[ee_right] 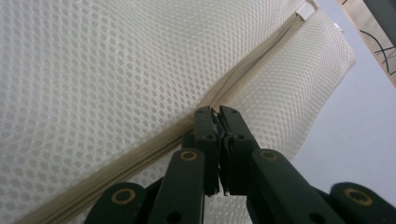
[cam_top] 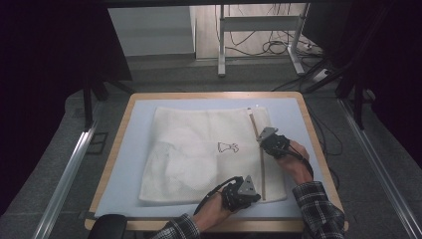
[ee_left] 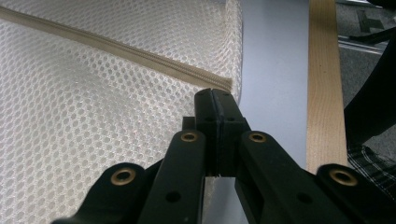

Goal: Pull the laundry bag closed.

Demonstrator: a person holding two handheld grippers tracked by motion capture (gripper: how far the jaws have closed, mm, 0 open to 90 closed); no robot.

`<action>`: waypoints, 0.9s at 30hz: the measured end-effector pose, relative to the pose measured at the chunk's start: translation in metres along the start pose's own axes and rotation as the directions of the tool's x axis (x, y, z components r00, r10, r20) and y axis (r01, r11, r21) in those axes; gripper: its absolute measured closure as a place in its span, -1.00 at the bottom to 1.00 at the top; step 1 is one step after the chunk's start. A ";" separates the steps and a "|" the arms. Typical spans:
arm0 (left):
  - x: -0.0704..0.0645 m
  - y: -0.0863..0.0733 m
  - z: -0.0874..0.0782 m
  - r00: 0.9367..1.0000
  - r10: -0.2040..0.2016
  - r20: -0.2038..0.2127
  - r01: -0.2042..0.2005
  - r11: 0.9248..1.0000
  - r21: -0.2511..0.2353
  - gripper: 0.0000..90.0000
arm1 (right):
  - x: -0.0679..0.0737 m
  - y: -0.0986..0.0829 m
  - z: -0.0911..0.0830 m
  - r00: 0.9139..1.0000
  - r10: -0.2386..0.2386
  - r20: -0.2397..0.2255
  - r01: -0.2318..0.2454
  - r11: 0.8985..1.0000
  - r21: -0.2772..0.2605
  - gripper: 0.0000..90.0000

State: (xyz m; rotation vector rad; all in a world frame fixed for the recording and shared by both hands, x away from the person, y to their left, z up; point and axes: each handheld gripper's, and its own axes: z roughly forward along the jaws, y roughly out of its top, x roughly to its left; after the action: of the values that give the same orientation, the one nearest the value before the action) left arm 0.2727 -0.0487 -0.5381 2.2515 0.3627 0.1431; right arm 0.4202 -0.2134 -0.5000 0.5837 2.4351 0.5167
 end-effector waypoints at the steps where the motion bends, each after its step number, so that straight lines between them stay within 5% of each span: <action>1: 0.000 0.000 0.000 1.000 0.001 -0.001 -0.001 1.000 0.000 1.00 | 0.000 0.001 0.001 1.000 0.001 0.002 -0.001 1.000 0.003 0.91; 27: -0.001 0.000 0.000 1.000 0.004 -0.006 -0.004 1.000 -0.001 1.00 | -0.016 0.014 0.023 1.000 0.027 0.011 -0.027 0.999 0.020 0.91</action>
State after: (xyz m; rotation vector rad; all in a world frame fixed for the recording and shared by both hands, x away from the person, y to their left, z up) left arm 0.2721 -0.0490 -0.5382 2.2511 0.3606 0.1519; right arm 0.4502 -0.2047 -0.5032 0.6271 2.4278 0.4986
